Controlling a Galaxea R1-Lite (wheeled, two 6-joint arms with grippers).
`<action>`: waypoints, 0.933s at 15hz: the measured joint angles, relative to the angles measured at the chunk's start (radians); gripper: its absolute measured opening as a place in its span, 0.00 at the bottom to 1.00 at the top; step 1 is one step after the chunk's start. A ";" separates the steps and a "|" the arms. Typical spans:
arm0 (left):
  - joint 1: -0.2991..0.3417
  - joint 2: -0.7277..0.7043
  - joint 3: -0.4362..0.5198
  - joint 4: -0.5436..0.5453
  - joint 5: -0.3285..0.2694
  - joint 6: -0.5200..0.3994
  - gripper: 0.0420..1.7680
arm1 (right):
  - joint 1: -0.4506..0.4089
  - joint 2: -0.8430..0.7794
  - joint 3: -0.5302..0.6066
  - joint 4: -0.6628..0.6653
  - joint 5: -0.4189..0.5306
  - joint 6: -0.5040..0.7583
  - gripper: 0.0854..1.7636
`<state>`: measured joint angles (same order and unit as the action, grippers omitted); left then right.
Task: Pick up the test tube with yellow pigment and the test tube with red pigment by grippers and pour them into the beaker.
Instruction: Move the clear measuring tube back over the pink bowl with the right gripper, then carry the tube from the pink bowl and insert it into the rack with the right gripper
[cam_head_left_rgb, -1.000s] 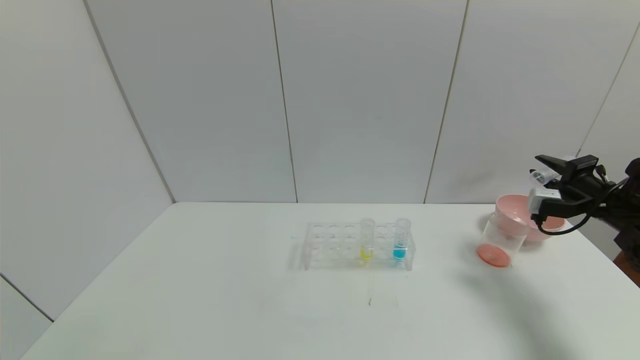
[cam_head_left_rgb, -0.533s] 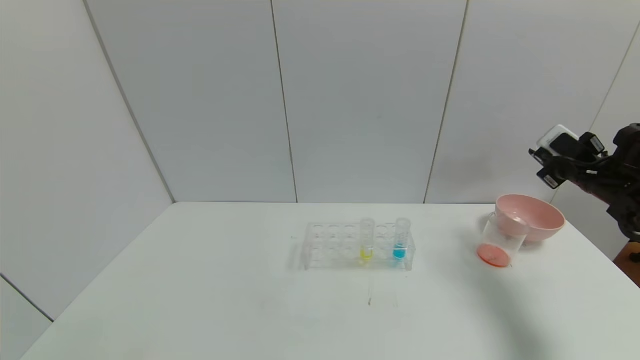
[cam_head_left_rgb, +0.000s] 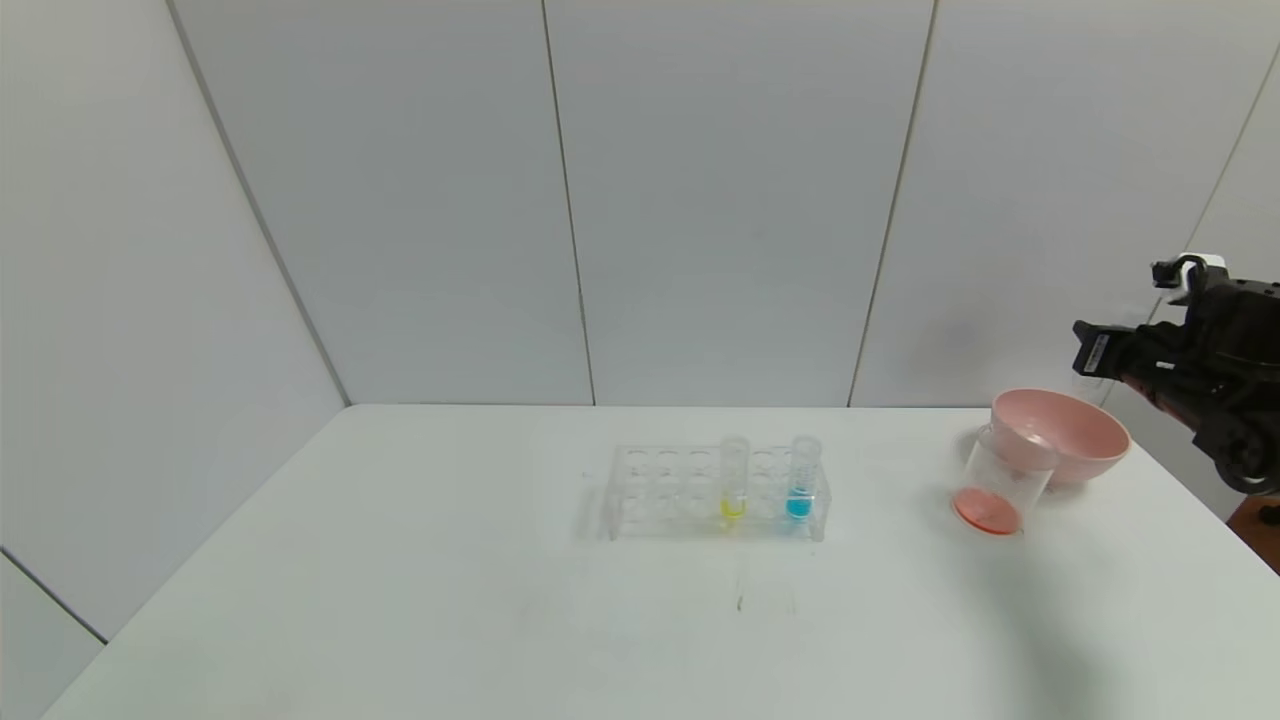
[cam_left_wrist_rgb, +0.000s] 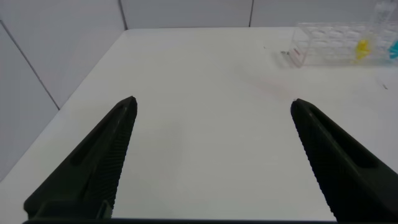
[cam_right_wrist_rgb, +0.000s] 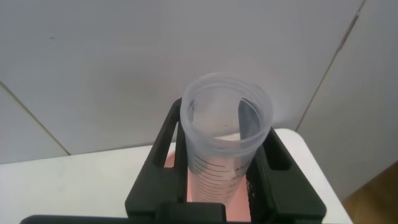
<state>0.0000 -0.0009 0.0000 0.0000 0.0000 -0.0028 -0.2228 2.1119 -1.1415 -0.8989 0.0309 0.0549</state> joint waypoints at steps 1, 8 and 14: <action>0.000 0.000 0.000 0.000 0.000 0.000 1.00 | -0.003 0.011 0.012 0.000 -0.005 0.014 0.30; 0.000 0.000 0.000 0.000 0.000 0.000 1.00 | -0.018 0.069 0.096 -0.044 -0.008 0.044 0.40; 0.000 0.000 0.000 0.000 0.000 0.000 1.00 | -0.019 0.073 0.110 -0.046 -0.004 0.034 0.71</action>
<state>0.0000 -0.0009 0.0000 0.0000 0.0000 -0.0028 -0.2415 2.1845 -1.0319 -0.9445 0.0266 0.0887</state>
